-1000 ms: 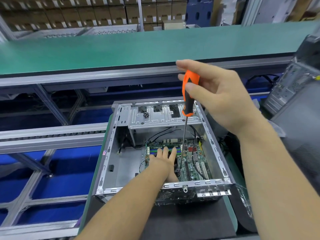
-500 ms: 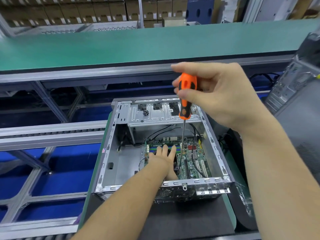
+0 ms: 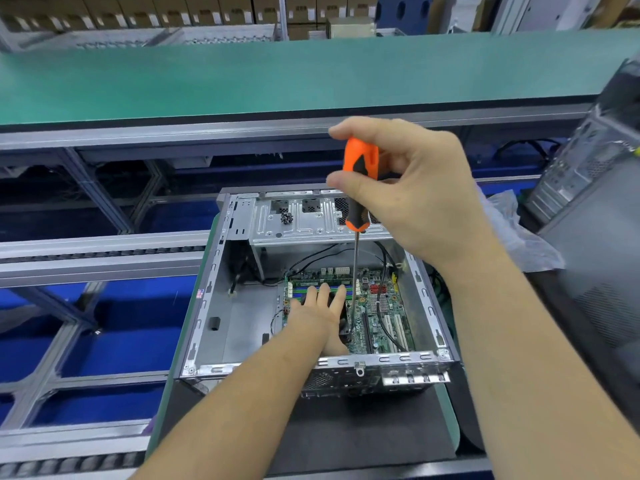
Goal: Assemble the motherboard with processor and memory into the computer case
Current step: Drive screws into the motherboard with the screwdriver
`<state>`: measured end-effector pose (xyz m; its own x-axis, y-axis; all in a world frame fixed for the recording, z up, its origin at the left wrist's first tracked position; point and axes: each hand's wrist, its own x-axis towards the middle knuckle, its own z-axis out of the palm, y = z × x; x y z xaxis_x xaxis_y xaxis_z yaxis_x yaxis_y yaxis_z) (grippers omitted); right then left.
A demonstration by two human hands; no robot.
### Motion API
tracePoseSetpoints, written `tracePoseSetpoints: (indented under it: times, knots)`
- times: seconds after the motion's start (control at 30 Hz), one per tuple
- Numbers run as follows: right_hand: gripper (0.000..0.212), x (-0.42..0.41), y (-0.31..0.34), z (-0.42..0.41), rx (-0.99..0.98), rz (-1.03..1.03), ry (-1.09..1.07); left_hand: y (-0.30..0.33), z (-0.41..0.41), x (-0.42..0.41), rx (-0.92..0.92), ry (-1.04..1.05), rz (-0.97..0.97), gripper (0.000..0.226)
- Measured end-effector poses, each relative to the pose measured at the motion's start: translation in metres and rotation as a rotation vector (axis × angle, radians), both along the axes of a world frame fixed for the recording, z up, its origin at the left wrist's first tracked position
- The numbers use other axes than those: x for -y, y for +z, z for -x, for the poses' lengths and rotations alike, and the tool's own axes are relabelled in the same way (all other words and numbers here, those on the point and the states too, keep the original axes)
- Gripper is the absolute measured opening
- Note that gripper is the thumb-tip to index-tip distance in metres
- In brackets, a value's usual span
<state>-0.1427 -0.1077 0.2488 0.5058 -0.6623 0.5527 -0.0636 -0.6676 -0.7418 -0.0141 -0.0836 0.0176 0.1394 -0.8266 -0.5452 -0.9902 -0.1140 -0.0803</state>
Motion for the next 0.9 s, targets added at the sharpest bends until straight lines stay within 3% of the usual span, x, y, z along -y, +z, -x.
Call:
tracePoseSetpoints:
  times: [0.2,0.37,0.5,0.53,0.63,0.7,0.9]
  knots:
    - [0.046,-0.001,0.005,0.016,0.015,-0.119,0.220,0.006,0.002,-0.003,-0.007,-0.004,0.015,0.114]
    - [0.040,0.000,0.003,0.011,-0.062,0.132,-0.180,0.009,0.005,-0.005,0.008,0.004,0.002,0.114]
    - [0.041,-0.002,0.000,0.020,0.019,-0.135,0.210,0.006,0.004,-0.003,0.008,0.004,0.014,0.115]
    - [0.040,-0.004,-0.002,0.020,0.064,-0.170,0.224,0.005,0.003,-0.004,0.007,0.002,0.020,0.116]
    - [0.026,-0.006,-0.008,0.015,0.085,0.065,-0.031,0.002,0.001,-0.004,0.009,-0.004,0.036,0.116]
    - [0.028,-0.001,-0.010,0.015,0.036,0.194,-0.168,0.001,0.000,-0.004,0.006,-0.001,0.036,0.116]
    - [0.034,0.005,-0.022,0.023,0.152,0.051,-0.032,-0.002,-0.001,-0.004,0.004,0.011,0.032,0.117]
